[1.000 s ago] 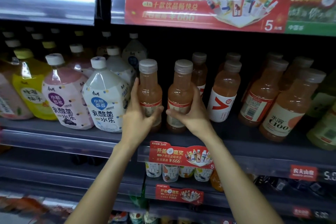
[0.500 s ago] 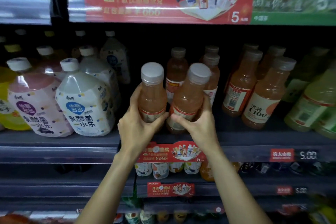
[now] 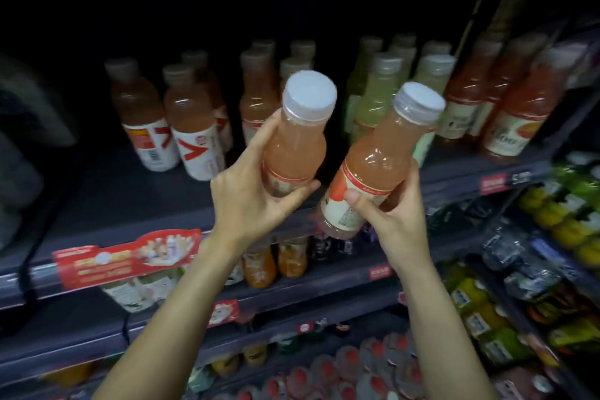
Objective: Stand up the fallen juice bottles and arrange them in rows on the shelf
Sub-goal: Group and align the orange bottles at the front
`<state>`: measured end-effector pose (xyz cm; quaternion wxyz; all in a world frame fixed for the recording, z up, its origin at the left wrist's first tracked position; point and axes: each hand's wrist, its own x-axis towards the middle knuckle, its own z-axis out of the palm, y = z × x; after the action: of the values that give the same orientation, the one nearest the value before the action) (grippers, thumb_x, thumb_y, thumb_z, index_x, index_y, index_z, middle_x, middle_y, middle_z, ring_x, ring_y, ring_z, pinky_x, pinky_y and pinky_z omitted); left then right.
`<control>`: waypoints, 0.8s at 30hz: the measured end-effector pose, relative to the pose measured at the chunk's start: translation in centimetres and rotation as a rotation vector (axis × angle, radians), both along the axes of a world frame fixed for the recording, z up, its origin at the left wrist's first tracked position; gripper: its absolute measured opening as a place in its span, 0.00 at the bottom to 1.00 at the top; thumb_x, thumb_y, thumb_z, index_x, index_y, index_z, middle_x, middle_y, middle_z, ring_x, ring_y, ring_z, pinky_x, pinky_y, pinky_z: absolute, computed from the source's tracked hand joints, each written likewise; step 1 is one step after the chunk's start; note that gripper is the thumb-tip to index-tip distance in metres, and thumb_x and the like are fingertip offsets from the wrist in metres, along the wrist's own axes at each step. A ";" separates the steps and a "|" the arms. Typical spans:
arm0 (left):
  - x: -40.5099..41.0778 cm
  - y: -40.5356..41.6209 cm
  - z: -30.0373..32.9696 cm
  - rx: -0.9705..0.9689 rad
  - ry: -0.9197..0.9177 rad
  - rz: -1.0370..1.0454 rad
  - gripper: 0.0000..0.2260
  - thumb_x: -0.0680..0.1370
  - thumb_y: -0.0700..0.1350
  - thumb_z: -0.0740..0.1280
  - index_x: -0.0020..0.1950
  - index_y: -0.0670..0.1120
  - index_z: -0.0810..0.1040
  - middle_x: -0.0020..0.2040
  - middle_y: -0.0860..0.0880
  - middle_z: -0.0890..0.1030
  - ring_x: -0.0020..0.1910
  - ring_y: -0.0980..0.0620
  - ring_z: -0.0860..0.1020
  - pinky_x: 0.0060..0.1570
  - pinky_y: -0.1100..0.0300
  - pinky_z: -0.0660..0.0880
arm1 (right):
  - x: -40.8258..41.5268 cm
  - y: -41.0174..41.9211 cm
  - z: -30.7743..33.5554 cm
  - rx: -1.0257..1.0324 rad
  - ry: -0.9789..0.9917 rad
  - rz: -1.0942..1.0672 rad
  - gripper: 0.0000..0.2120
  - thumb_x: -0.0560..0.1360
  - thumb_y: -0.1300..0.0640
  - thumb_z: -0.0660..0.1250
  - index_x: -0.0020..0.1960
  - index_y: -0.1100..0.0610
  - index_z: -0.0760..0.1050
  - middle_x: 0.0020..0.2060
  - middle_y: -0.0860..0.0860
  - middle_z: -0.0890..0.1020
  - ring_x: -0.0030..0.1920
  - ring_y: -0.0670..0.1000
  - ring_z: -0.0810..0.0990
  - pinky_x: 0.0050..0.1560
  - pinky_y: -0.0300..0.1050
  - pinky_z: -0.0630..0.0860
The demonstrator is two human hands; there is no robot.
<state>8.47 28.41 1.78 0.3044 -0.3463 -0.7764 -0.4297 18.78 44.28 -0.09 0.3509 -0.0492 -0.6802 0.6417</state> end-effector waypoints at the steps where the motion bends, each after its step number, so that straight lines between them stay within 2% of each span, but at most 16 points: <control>1: 0.1 1.1 0.0 0.009 -0.023 0.013 0.37 0.66 0.64 0.69 0.70 0.59 0.57 0.62 0.55 0.75 0.57 0.54 0.75 0.50 0.65 0.71 | 0.2 1.0 0.0 0.001 -0.013 0.000 0.39 0.62 0.49 0.76 0.68 0.48 0.62 0.60 0.48 0.77 0.61 0.47 0.77 0.60 0.46 0.74; 3: -0.1 2.6 -0.4 0.044 -0.113 0.062 0.37 0.66 0.65 0.69 0.70 0.60 0.56 0.61 0.51 0.78 0.57 0.49 0.78 0.52 0.56 0.76 | 0.3 2.8 0.2 0.008 -0.032 0.012 0.39 0.62 0.49 0.77 0.66 0.43 0.59 0.62 0.47 0.76 0.61 0.45 0.77 0.62 0.45 0.73; 5: -0.6 3.5 -1.3 0.094 -0.206 0.142 0.39 0.65 0.67 0.69 0.71 0.58 0.56 0.60 0.46 0.80 0.57 0.43 0.79 0.55 0.47 0.77 | 0.1 4.4 0.3 0.021 -0.041 0.047 0.39 0.63 0.50 0.78 0.64 0.40 0.57 0.63 0.49 0.74 0.61 0.44 0.76 0.61 0.42 0.74; 7: -1.3 3.0 -2.0 0.147 -0.300 0.202 0.43 0.65 0.67 0.70 0.74 0.55 0.57 0.62 0.45 0.79 0.60 0.43 0.77 0.59 0.49 0.74 | -0.9 5.0 0.5 0.036 -0.037 0.078 0.38 0.65 0.54 0.78 0.63 0.40 0.56 0.62 0.48 0.73 0.60 0.40 0.76 0.58 0.35 0.73; 9: -2.2 2.2 -2.4 0.162 -0.365 0.270 0.44 0.66 0.66 0.72 0.76 0.56 0.55 0.64 0.46 0.78 0.63 0.43 0.76 0.62 0.50 0.72 | -2.3 4.8 0.6 0.058 -0.032 0.106 0.36 0.66 0.57 0.76 0.63 0.42 0.57 0.61 0.45 0.73 0.59 0.38 0.75 0.57 0.33 0.72; 11: -3.2 1.5 -2.4 0.126 -0.409 0.339 0.44 0.67 0.64 0.72 0.76 0.56 0.54 0.62 0.45 0.79 0.62 0.41 0.76 0.61 0.48 0.72 | -4.1 4.3 0.6 0.091 -0.022 0.078 0.37 0.66 0.58 0.77 0.64 0.44 0.57 0.60 0.44 0.72 0.59 0.39 0.75 0.58 0.33 0.72; 14: -4.7 0.9 -2.4 0.075 -0.425 0.374 0.43 0.66 0.65 0.68 0.76 0.58 0.53 0.61 0.44 0.80 0.61 0.40 0.77 0.60 0.47 0.73 | -6.7 2.8 0.6 0.122 -0.023 -0.015 0.36 0.66 0.57 0.78 0.66 0.49 0.60 0.57 0.41 0.73 0.57 0.38 0.74 0.56 0.28 0.69; 16: -5.3 0.6 -2.6 0.098 -0.432 0.309 0.42 0.67 0.64 0.70 0.75 0.62 0.52 0.64 0.47 0.78 0.62 0.43 0.77 0.61 0.47 0.73 | -8.4 1.5 0.2 0.134 -0.046 -0.113 0.38 0.67 0.56 0.77 0.70 0.53 0.61 0.61 0.47 0.74 0.61 0.43 0.73 0.59 0.32 0.69; 19: -5.8 0.8 -3.0 0.131 -0.391 0.224 0.42 0.68 0.63 0.71 0.74 0.65 0.49 0.70 0.50 0.73 0.66 0.47 0.74 0.63 0.46 0.73 | -10.5 -0.2 -0.8 0.205 -0.044 -0.275 0.41 0.69 0.54 0.75 0.74 0.57 0.57 0.70 0.54 0.68 0.70 0.51 0.66 0.69 0.38 0.64; 22: -6.2 0.9 -3.6 0.240 -0.312 0.145 0.47 0.68 0.58 0.75 0.77 0.61 0.48 0.77 0.50 0.61 0.74 0.51 0.64 0.69 0.46 0.68 | -12.1 -1.6 -1.5 0.245 -0.049 -0.382 0.41 0.71 0.56 0.72 0.76 0.61 0.51 0.74 0.58 0.60 0.74 0.52 0.58 0.73 0.43 0.57; 24: -6.6 0.7 -4.1 0.291 -0.287 0.142 0.47 0.68 0.55 0.77 0.77 0.57 0.49 0.77 0.49 0.58 0.75 0.51 0.62 0.70 0.48 0.67 | -12.6 -2.2 -1.6 0.275 -0.088 -0.402 0.41 0.74 0.57 0.70 0.76 0.63 0.46 0.75 0.59 0.54 0.76 0.53 0.52 0.75 0.45 0.51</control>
<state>1.92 29.10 -2.28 0.2669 -0.1784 -0.7639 -0.5598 6.18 42.12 -1.73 0.4449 -0.1635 -0.7522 0.4576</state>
